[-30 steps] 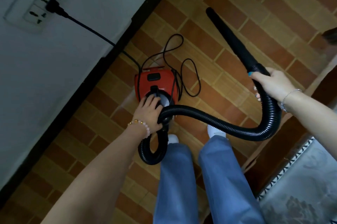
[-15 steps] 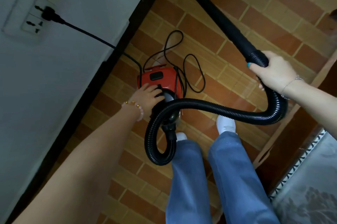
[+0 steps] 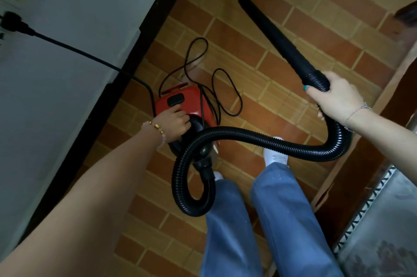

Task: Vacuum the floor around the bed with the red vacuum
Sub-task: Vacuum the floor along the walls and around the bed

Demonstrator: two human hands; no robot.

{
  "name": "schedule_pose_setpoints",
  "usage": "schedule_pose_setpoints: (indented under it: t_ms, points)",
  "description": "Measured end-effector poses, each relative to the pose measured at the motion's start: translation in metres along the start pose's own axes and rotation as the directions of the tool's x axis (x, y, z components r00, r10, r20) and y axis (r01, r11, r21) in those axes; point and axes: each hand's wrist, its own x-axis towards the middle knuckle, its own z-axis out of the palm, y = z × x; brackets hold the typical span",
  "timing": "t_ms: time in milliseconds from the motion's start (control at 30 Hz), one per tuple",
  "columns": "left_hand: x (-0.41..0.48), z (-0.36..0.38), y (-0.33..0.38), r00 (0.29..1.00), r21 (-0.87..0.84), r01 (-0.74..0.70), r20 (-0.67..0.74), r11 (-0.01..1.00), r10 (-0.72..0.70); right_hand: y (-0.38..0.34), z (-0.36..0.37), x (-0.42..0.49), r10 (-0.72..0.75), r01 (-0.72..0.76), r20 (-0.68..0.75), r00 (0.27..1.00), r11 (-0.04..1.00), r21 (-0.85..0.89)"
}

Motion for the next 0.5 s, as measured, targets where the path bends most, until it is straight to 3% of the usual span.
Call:
schedule_pose_setpoints:
  t_ms: [167, 500]
  points:
    - [0.022, -0.017, 0.013, 0.994, -0.057, 0.110, 0.035, 0.992, -0.108, 0.007, -0.032, 0.021, -0.043, 0.039, -0.079, 0.996, 0.997, -0.063]
    - [0.085, -0.074, 0.037, 0.938, -0.243, 0.344, 0.128, 0.907, -0.321, 0.002, -0.119, 0.105, 0.035, -0.012, -0.206, 0.978, 0.994, 0.112]
